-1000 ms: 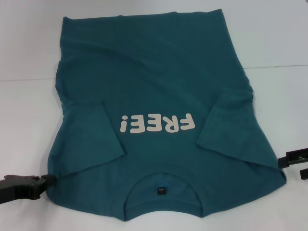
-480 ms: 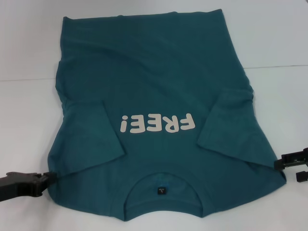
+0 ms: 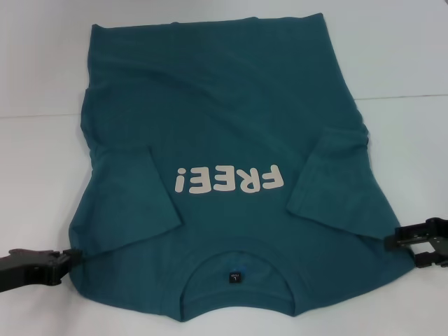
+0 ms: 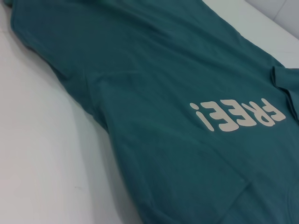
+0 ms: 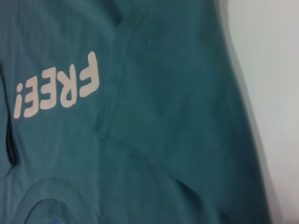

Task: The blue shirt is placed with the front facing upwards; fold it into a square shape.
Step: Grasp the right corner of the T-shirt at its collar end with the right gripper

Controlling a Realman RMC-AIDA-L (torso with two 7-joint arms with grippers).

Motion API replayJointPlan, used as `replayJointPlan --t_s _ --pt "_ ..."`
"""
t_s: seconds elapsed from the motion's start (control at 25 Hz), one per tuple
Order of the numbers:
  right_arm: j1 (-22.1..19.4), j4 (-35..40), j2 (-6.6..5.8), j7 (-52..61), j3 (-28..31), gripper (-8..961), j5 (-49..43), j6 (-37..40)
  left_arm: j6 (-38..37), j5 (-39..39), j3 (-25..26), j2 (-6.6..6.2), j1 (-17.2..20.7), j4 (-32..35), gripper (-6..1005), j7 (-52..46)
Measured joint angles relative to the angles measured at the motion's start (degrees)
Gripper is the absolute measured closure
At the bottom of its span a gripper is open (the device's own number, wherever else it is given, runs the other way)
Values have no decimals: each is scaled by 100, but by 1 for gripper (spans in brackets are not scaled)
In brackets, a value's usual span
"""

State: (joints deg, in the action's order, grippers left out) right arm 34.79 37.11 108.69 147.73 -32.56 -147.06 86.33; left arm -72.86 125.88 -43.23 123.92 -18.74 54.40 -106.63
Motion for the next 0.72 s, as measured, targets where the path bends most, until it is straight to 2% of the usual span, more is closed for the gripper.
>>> replayJointPlan --t_s 0.44,0.72 --pt "23 -82 20 -65 40 53 20 -119 -6 -29 16 0 12 -25 996 11" --pt "-6 -81 -10 -38 33 315 -14 -163 -21 -31 25 0 17 -26 997 11"
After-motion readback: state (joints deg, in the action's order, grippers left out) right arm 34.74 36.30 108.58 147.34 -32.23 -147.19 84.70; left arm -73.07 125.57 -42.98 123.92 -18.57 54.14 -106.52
